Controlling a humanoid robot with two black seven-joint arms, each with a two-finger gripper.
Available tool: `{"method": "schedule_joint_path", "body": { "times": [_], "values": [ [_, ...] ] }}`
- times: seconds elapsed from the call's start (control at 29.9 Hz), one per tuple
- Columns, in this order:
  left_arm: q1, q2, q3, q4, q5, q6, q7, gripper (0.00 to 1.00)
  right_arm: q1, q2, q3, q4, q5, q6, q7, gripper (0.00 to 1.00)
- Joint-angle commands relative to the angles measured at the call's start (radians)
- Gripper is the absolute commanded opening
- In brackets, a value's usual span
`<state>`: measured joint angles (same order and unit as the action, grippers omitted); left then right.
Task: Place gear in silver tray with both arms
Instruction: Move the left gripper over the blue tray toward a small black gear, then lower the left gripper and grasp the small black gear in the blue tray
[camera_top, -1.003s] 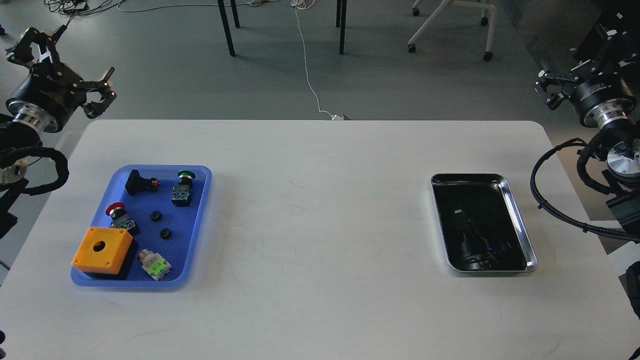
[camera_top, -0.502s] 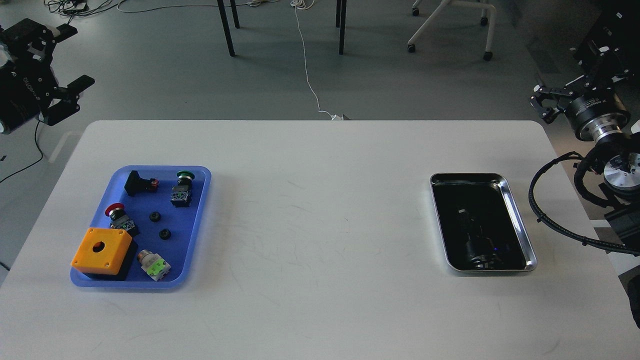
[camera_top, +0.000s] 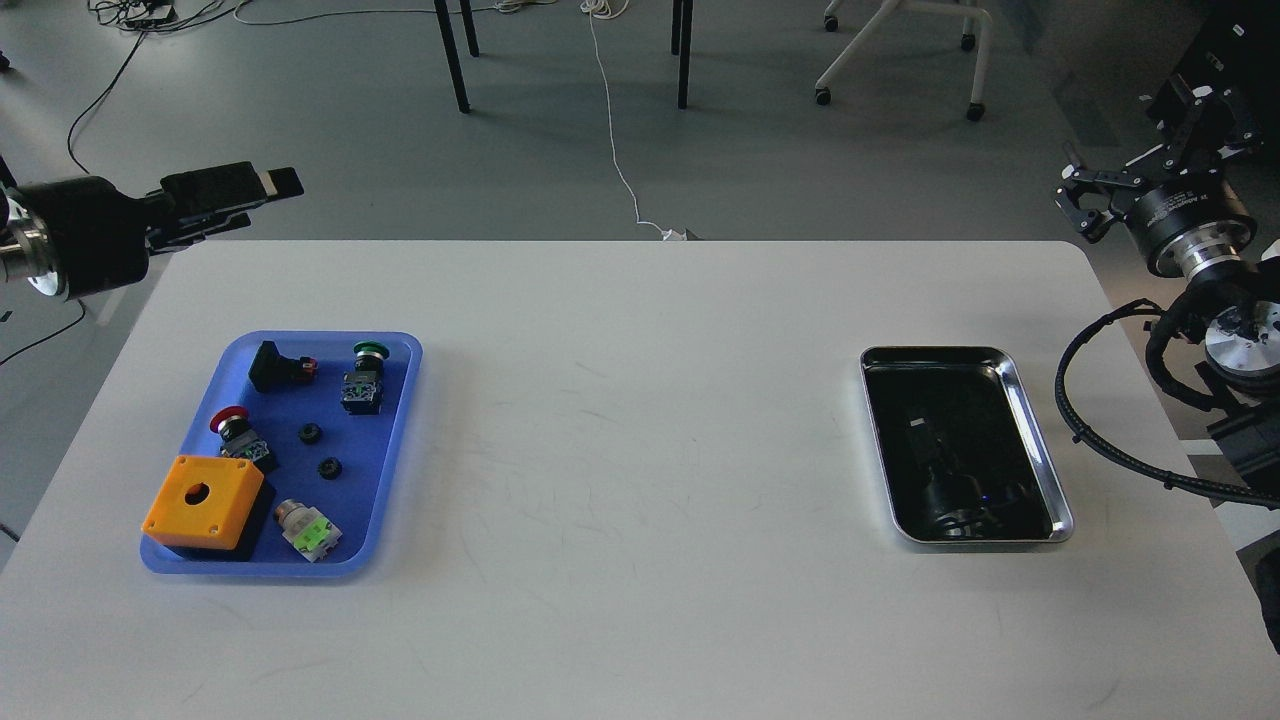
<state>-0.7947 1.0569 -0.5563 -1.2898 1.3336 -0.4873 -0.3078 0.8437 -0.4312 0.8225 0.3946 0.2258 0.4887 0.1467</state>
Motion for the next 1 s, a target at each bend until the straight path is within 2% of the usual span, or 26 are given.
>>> {"method": "schedule_joint_path", "body": {
  "times": [0.0,0.2,0.37,0.57,0.87,0.97],
  "values": [
    [0.009,-0.014,0.006,-0.023,0.253,0.045,-0.022,0.87,-0.002,-0.012,-0.005,0.001,0.0,0.0,-0.001,0.99],
    [0.008,-0.072,0.093,-0.016,0.519,0.157,-0.027,0.86,0.0,-0.004,-0.006,0.003,-0.002,0.0,-0.001,0.99],
    [0.0,-0.071,0.223,-0.014,0.565,0.171,-0.024,0.83,0.002,-0.009,-0.009,0.001,-0.005,0.0,-0.001,0.99],
    [0.009,-0.099,0.251,0.021,0.565,0.223,-0.021,0.82,-0.003,-0.012,-0.008,0.003,-0.005,0.0,-0.001,0.99],
    [0.011,-0.13,0.328,0.05,0.569,0.227,-0.013,0.78,-0.003,-0.014,-0.006,0.004,-0.005,0.0,0.001,0.99],
    [0.011,-0.139,0.36,0.096,0.565,0.23,-0.014,0.74,-0.003,-0.014,-0.006,0.016,-0.005,0.0,0.001,0.99]
  ]
}}
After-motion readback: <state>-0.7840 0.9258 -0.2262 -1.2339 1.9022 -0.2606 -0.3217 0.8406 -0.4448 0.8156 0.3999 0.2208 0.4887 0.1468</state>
